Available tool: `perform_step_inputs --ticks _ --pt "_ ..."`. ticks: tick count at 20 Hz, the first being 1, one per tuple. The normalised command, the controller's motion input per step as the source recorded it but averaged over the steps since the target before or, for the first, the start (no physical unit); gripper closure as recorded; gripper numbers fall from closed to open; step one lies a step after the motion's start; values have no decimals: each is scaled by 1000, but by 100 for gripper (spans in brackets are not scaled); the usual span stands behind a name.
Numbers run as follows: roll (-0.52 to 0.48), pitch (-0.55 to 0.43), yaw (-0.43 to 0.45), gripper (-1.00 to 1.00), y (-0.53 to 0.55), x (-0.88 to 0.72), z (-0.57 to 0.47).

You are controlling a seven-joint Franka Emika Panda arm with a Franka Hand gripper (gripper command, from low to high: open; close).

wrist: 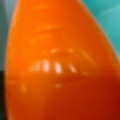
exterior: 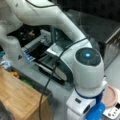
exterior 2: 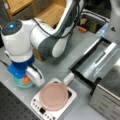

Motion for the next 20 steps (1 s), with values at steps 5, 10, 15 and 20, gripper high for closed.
perform_step_inputs --ticks 5,10,15,20 --pt "-6 95 -130 100 401 16 92" --pt "-45 66 -137 100 413 -19 35" --pt "-84 49 -120 100 441 -55 -9" --pt "-122 27 -74 100 288 -78 -47"
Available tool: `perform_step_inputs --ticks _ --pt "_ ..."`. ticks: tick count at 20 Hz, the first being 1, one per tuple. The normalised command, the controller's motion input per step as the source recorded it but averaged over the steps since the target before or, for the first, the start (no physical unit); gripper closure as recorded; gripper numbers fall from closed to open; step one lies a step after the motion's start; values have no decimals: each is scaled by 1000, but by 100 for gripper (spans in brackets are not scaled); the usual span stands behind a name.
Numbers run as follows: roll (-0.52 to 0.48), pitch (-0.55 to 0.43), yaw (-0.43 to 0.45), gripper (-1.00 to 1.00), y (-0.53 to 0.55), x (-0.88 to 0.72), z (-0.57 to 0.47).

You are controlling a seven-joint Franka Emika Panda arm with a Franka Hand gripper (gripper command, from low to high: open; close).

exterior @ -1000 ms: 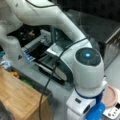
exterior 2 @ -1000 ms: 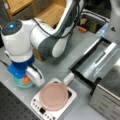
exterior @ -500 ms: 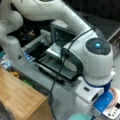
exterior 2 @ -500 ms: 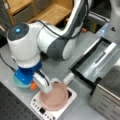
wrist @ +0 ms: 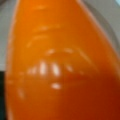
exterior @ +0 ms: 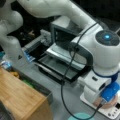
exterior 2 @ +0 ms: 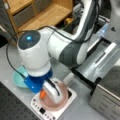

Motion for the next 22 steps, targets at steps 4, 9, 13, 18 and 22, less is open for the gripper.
perform_step_inputs --ticks 4,9,13,18,22 --pt "-128 8 -52 100 104 -78 -56" --pt "-142 -12 -52 100 31 -75 -71" --pt "-162 -45 -43 100 48 -53 -135" --pt "-178 -68 -29 100 53 -32 -151" --pt "-186 -81 -20 100 46 -37 -110"
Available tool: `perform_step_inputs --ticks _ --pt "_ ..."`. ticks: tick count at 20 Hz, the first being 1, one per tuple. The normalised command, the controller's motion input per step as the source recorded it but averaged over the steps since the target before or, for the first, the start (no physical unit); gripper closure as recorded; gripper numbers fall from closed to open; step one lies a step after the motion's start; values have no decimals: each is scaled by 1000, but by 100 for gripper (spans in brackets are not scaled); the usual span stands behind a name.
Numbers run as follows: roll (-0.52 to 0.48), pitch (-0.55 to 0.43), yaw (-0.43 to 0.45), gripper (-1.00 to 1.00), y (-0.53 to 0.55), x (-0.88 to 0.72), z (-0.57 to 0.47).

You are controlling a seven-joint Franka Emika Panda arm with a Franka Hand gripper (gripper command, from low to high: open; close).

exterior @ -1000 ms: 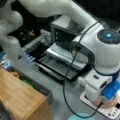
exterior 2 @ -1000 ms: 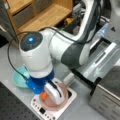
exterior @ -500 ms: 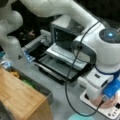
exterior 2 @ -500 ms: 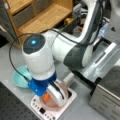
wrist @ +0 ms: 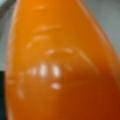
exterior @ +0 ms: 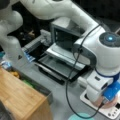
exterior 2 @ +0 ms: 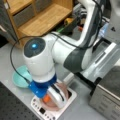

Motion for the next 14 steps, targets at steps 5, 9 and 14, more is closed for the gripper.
perform_step_inputs --ticks 5,9,14 --pt "-222 -79 -17 -100 68 -58 -91" --pt "-230 -88 -23 -100 96 -65 -95" --pt "-225 -94 -28 -100 93 -77 -93"
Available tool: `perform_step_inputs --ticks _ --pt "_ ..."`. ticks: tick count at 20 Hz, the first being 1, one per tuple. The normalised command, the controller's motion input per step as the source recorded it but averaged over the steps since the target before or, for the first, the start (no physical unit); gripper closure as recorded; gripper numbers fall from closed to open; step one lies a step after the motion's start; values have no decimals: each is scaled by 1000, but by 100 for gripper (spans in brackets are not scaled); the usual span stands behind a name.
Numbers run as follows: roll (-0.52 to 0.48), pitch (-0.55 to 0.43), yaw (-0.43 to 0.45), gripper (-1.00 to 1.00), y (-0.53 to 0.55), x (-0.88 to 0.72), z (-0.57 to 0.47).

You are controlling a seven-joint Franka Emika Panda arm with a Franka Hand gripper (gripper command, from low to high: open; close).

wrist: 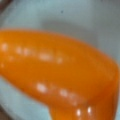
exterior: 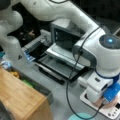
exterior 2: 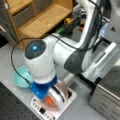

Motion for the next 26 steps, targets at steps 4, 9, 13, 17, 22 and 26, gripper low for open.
perform_step_inputs --ticks 4,9,13,17,22,26 --pt "-224 -91 -32 -100 82 -79 -70" --pt "-221 -84 -34 -100 72 -98 -47" --pt "-220 -78 -40 -100 68 -111 -42" --pt "-210 -72 -38 -100 67 -127 -38" --pt "-207 -67 -40 -100 59 -154 -19" --pt "-205 -62 -38 -100 58 -204 57"
